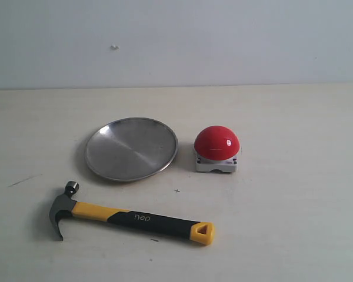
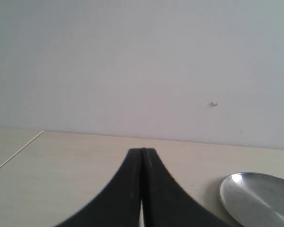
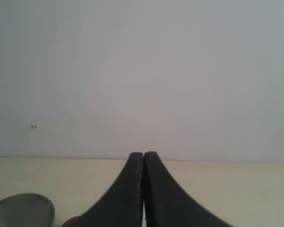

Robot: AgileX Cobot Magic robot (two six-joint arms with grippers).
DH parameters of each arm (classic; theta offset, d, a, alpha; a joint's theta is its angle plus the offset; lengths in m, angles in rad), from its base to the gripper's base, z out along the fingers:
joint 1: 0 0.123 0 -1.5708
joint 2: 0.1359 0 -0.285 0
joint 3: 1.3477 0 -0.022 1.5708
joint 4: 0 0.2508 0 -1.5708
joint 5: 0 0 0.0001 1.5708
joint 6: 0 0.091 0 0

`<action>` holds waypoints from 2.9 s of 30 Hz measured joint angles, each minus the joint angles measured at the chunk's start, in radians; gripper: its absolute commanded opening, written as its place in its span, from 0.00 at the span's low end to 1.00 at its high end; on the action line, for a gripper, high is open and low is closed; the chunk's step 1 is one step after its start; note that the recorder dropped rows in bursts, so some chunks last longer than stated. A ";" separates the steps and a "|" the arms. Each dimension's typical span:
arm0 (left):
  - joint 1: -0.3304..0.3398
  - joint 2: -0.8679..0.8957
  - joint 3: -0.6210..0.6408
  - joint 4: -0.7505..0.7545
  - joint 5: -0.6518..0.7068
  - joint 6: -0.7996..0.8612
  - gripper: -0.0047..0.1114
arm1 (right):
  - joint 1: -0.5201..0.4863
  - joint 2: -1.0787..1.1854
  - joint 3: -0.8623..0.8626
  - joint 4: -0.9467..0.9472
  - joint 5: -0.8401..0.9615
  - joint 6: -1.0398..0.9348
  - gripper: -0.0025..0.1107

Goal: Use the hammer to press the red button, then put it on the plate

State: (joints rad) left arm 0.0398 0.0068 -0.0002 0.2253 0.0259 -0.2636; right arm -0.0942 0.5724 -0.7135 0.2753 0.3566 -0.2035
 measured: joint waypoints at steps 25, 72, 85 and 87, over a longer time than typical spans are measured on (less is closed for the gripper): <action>0.000 0.000 0.000 0.000 0.000 0.000 0.04 | 0.213 0.683 -0.353 0.158 0.791 -0.362 0.02; 0.000 0.000 0.000 0.000 0.000 0.000 0.04 | 0.829 1.092 -0.462 0.009 0.584 -0.169 0.02; 0.000 0.000 0.000 0.000 0.000 0.000 0.04 | 0.829 1.273 -0.619 -0.115 0.580 -0.200 0.06; 0.000 0.000 0.000 0.000 0.000 0.000 0.04 | 0.833 1.306 -0.660 -0.118 0.584 -0.230 0.11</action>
State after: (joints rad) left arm 0.0398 0.0068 -0.0002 0.2253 0.0259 -0.2636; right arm 0.7389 1.8781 -1.3731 0.1576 0.9406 -0.4336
